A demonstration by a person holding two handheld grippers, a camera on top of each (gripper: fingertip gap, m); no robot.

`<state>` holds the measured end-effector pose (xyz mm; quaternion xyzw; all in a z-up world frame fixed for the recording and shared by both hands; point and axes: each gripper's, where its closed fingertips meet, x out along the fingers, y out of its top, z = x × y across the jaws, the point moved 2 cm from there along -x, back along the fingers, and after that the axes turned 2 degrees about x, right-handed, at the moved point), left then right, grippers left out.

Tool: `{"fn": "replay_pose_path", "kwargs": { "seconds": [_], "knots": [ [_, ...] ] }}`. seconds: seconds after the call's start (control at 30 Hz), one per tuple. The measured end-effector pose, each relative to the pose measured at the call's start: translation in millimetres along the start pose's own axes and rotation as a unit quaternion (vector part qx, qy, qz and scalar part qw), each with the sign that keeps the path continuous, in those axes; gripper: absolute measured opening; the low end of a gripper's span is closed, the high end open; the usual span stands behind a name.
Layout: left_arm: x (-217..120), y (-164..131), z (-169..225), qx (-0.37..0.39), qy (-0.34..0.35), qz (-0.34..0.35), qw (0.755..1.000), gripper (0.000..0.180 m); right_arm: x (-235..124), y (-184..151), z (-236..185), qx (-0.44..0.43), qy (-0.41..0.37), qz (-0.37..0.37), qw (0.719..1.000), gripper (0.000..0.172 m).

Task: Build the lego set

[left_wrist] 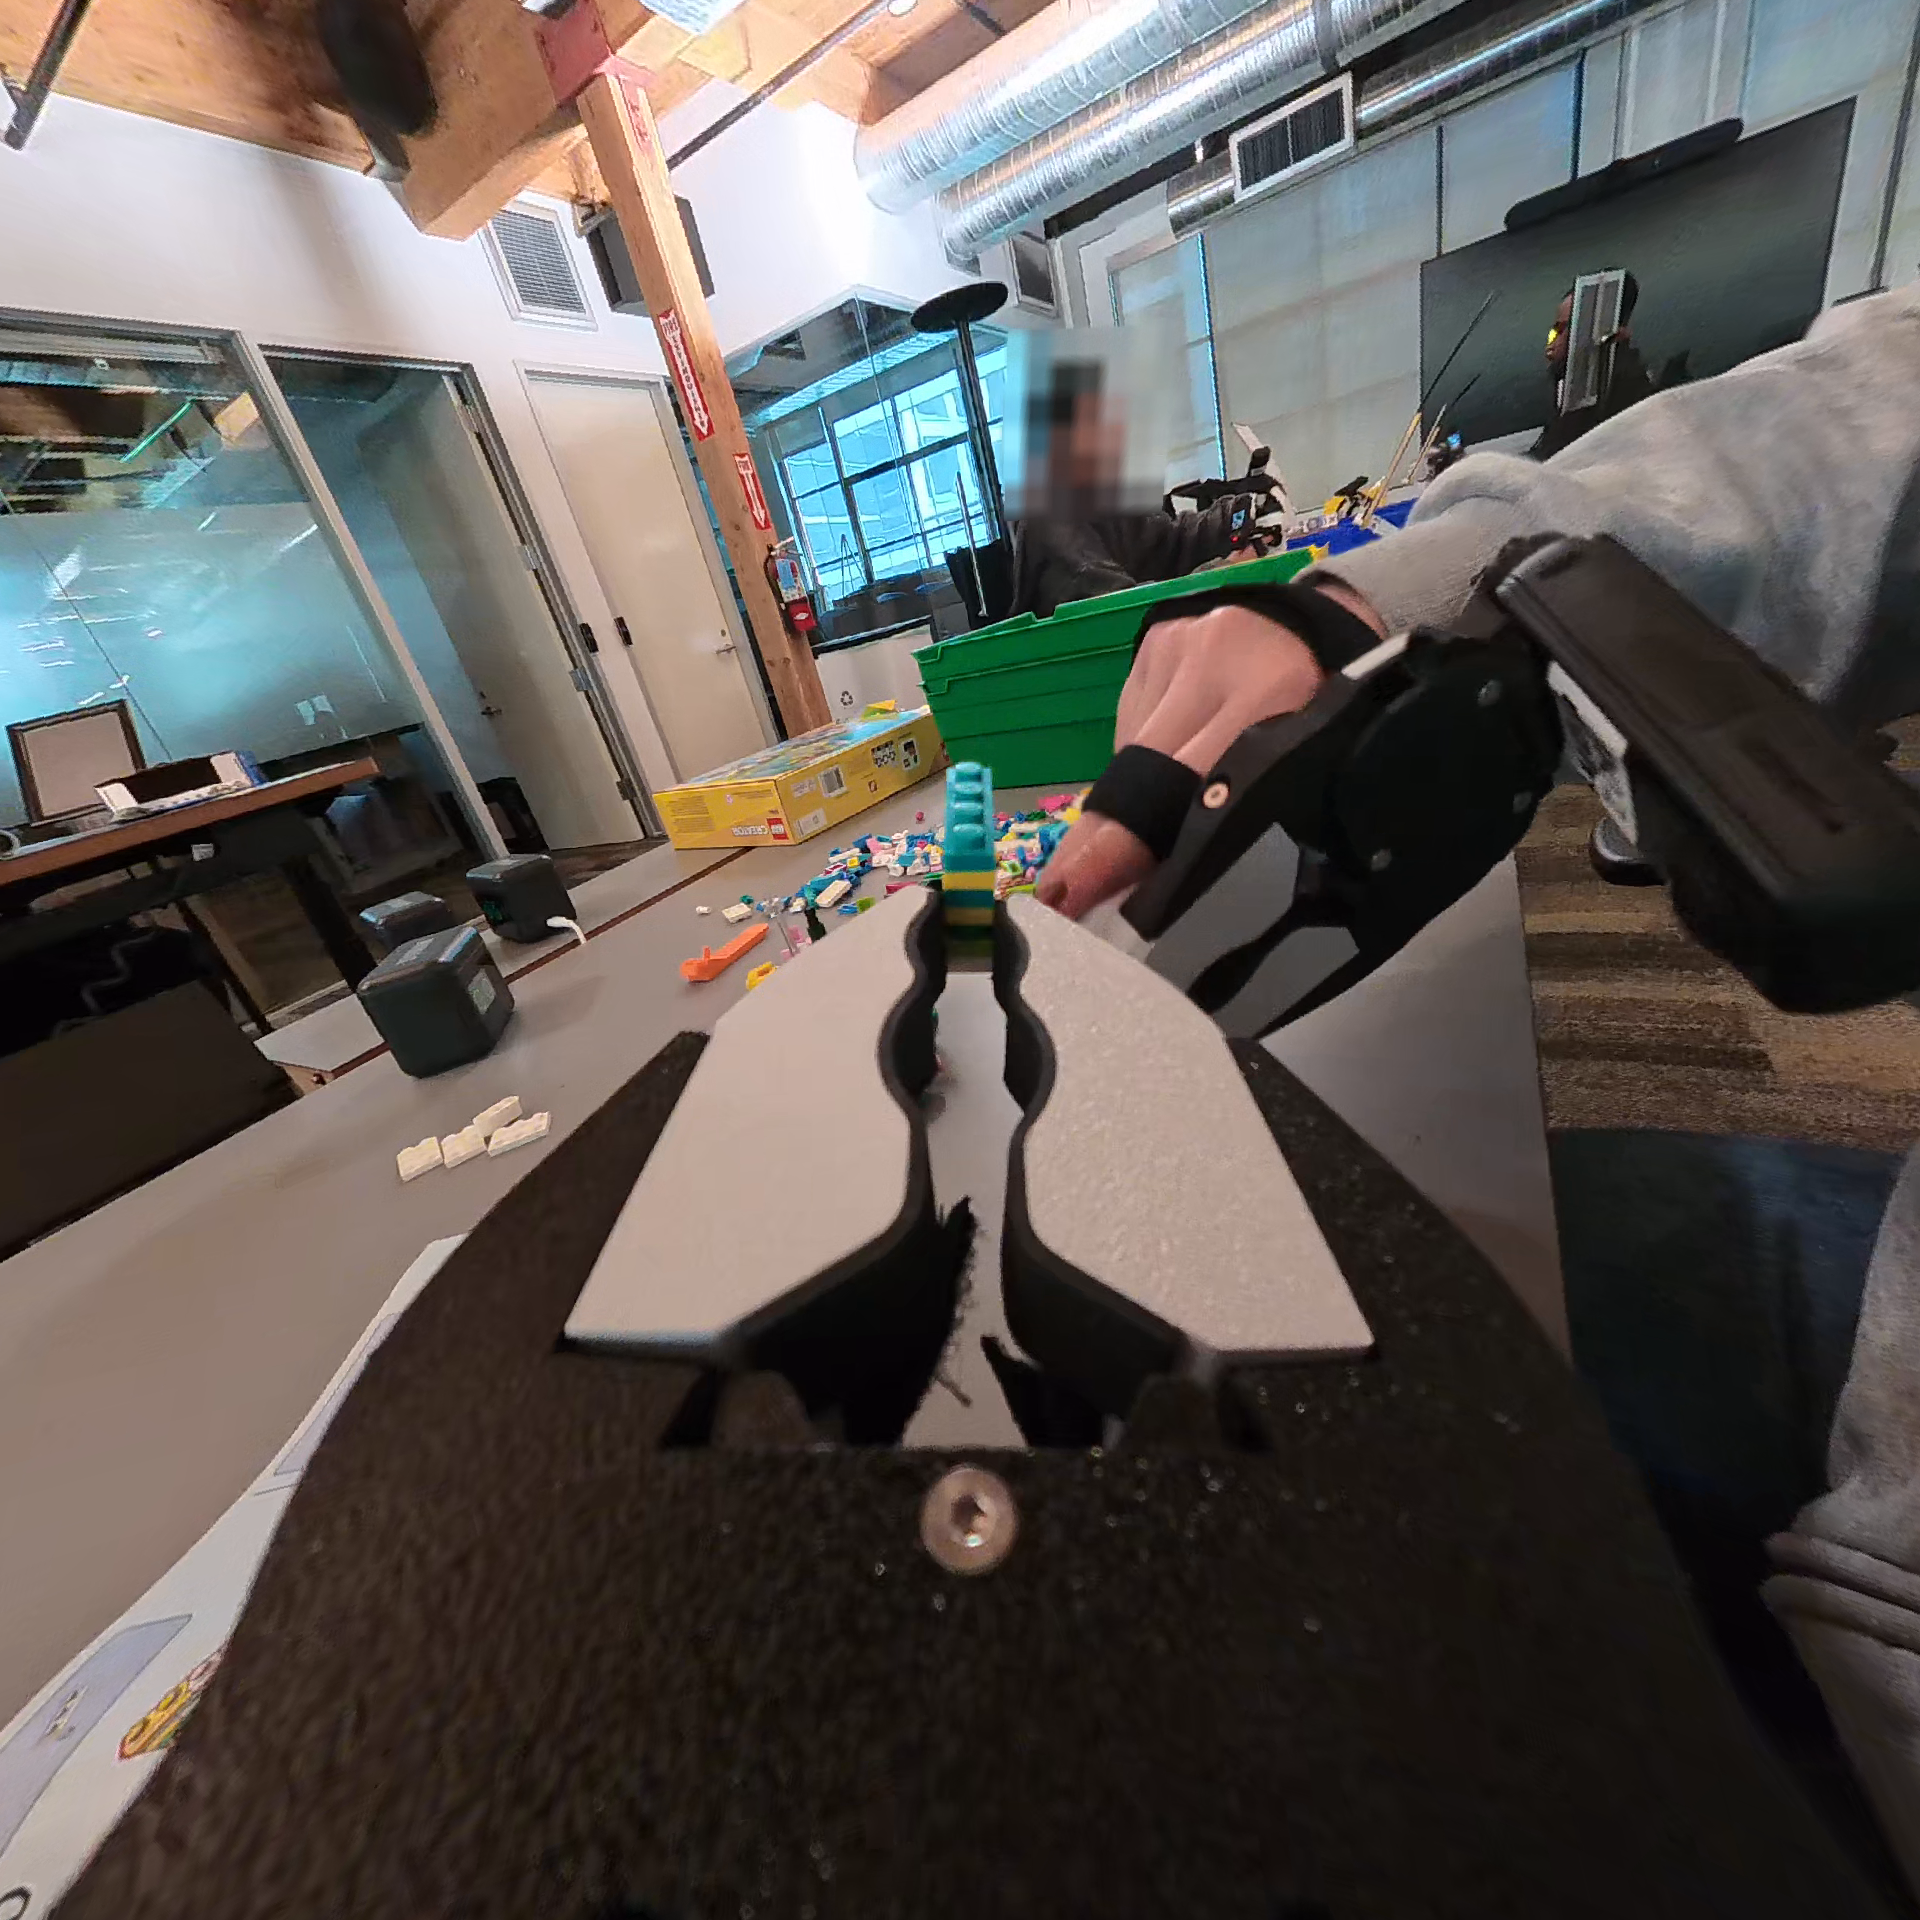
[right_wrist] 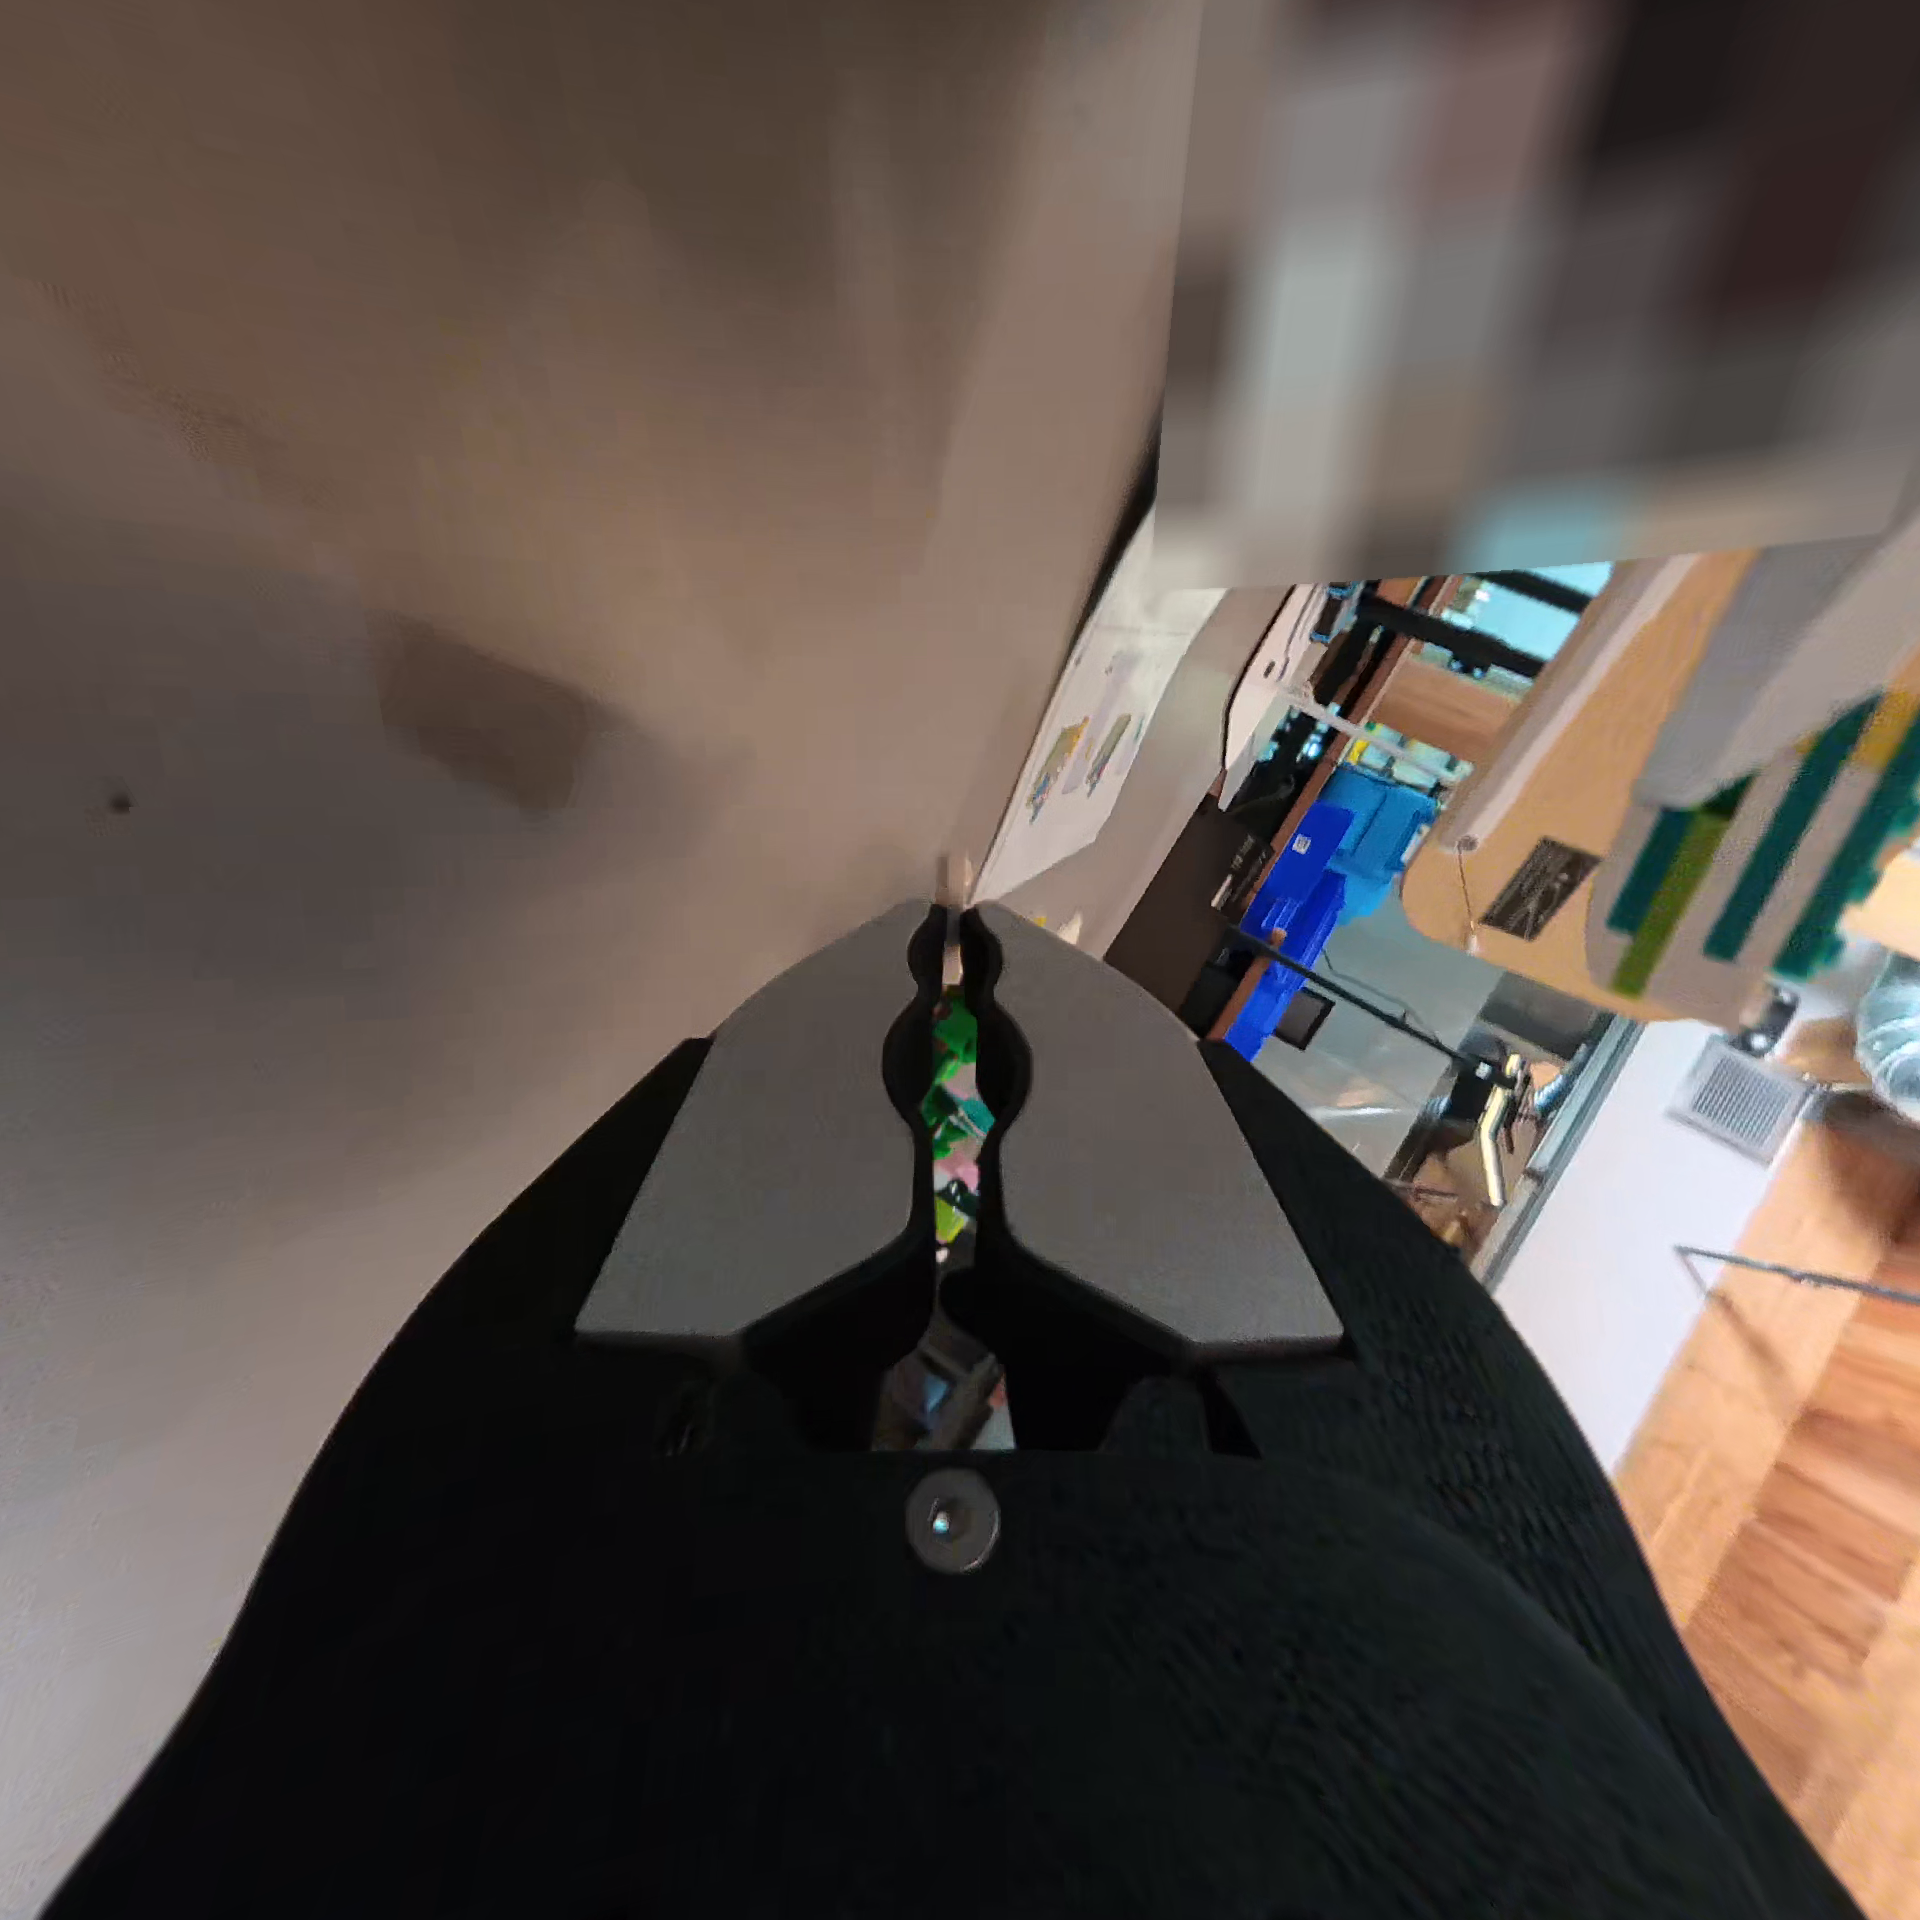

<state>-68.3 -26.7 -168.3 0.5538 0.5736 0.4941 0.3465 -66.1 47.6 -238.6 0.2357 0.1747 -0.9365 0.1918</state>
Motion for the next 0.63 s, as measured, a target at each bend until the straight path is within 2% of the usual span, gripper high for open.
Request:
{"fn": "replay_pose_path", "kwargs": {
  "seconds": [0.23,0.4,0.57,0.63],
  "knots": [
    [-9,1,-18,-0.041,0.029,0.020,0.999,0.008,10,7,-15,-0.079,0.025,-0.003,0.997,0.001],
    [-20,4,-33,-0.066,0.057,0.038,0.995,0.008,9,11,-21,-0.103,0.036,0.007,0.994,0.001],
    [-19,3,-33,-0.069,0.055,0.034,0.996,0.008,2,15,-27,-0.079,0.069,0.033,0.994,0.002],
    [-18,2,-32,-0.071,0.050,0.029,0.996,0.008,-1,14,-24,-0.037,0.078,0.043,0.995,0.004]
  ]
}}
